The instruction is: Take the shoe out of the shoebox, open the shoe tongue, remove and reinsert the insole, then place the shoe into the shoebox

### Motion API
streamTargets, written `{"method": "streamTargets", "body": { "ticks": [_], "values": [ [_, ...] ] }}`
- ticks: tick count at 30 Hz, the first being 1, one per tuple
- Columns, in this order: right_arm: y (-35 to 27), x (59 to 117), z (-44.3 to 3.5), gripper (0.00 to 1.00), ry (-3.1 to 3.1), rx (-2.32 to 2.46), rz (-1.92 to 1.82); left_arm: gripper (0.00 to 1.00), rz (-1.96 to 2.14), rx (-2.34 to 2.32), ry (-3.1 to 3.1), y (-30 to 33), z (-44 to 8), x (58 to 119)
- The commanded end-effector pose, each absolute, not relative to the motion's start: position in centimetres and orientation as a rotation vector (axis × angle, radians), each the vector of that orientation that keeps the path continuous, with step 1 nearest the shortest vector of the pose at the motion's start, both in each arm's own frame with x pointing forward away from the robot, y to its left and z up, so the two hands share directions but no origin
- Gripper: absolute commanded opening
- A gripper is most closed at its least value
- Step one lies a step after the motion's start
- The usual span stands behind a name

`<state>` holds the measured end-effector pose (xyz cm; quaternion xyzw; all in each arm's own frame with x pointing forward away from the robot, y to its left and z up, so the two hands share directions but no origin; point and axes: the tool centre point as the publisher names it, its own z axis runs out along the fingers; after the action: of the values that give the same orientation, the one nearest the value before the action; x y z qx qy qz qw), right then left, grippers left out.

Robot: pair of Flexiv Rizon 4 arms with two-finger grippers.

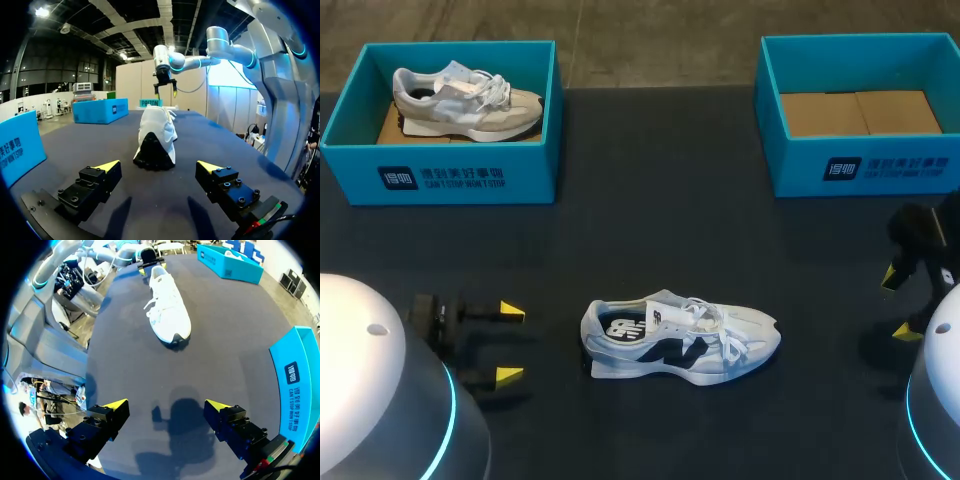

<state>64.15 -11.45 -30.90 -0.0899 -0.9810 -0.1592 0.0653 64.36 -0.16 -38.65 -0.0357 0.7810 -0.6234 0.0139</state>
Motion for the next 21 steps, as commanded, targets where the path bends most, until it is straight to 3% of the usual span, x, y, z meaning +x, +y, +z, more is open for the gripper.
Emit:
{"method": "streamTargets", "body": {
  "ticks": [1,21],
  "values": [
    [-11.4,64.0,-30.9,1.0,-2.962,-0.272,-0.477,1.0,-1.954,-0.073,2.449,-1.0,-39.1,65.1],
    [-11.4,64.0,-30.9,1.0,-2.962,-0.272,-0.477,1.0,-1.972,-0.093,2.432,-4.6,-39.9,67.0]
  ]
}}
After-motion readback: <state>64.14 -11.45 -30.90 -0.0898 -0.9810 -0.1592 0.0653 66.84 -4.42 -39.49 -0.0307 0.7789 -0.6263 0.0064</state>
